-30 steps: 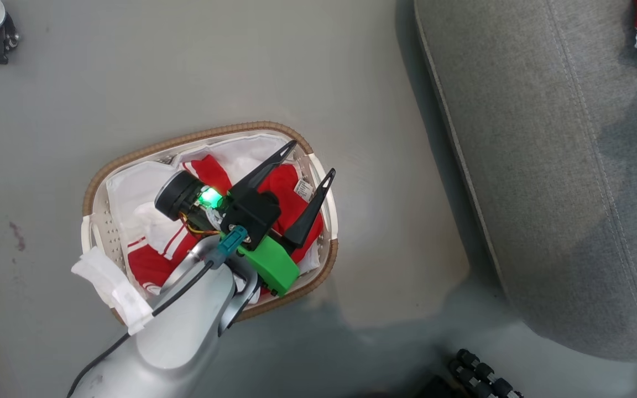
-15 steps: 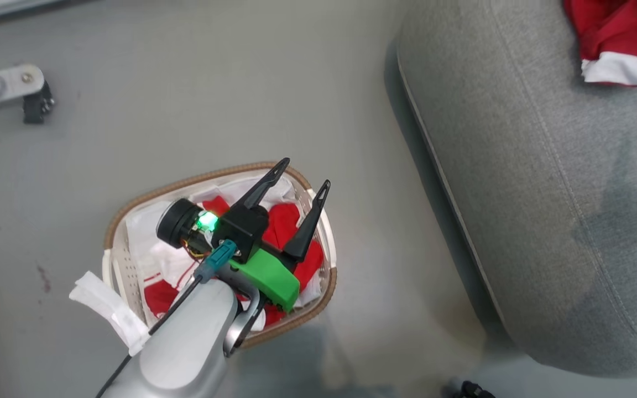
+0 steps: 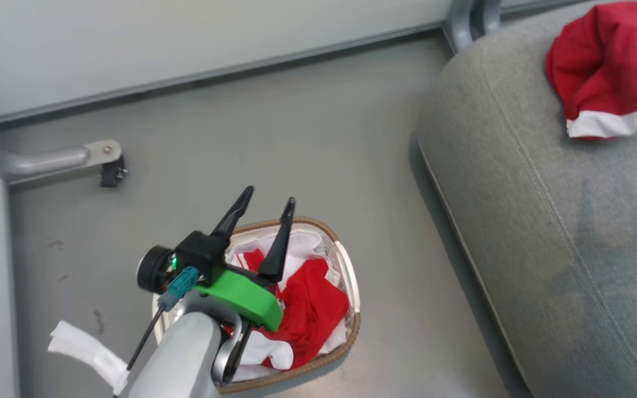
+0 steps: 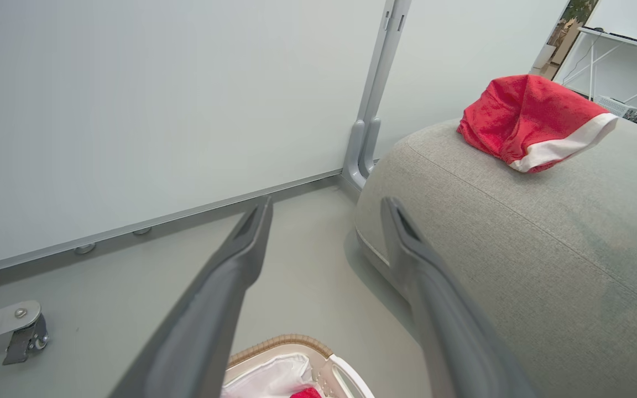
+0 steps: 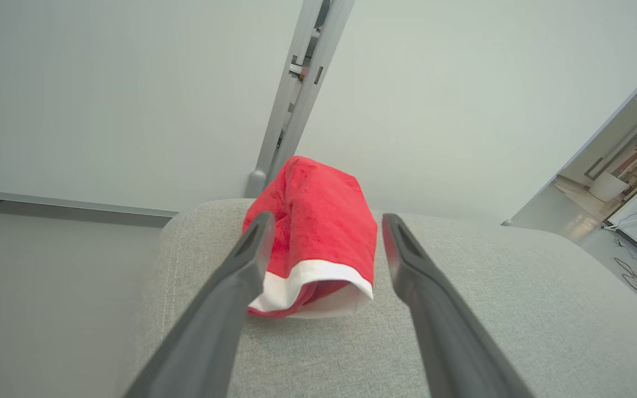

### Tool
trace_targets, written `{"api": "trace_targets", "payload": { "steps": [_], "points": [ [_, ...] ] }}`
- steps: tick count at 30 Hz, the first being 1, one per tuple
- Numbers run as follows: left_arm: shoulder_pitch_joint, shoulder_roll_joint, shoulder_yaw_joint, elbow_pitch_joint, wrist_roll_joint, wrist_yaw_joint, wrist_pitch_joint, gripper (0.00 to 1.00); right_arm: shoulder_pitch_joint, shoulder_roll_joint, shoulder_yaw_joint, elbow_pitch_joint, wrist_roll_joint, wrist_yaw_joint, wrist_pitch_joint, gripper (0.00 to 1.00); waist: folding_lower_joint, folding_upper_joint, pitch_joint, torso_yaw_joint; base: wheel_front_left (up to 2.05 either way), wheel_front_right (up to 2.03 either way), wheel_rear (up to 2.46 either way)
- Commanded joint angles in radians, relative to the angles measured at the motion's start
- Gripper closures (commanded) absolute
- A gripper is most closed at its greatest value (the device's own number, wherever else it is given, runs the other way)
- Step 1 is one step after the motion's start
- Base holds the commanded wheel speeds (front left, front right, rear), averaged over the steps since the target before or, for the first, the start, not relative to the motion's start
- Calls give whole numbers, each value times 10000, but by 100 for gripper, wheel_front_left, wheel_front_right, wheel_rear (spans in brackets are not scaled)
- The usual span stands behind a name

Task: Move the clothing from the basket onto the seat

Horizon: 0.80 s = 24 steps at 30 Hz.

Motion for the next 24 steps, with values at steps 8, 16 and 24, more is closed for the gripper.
{"api": "trace_targets", "payload": {
  "steps": [8, 16, 24],
  "points": [
    [1193, -157, 1539, -211, 340, 228, 5, 0, -272, 822, 1197, 348, 532, -12, -25, 0, 1, 0, -1188, 1447, 0, 0, 0],
    [2115, -221, 2985, -486, 577, 375, 7, 0, 382, 2004, 1681, -32, 720, -10, -25, 0, 1, 0, -1529, 1895, 0, 0, 0],
    [2963, -265, 3911, -567, 740, 329, 5, 0, 1667, 2909, 1846, -808, 644, -10, -25, 0, 1, 0, -2011, 2025, 0, 0, 0]
  ]
}}
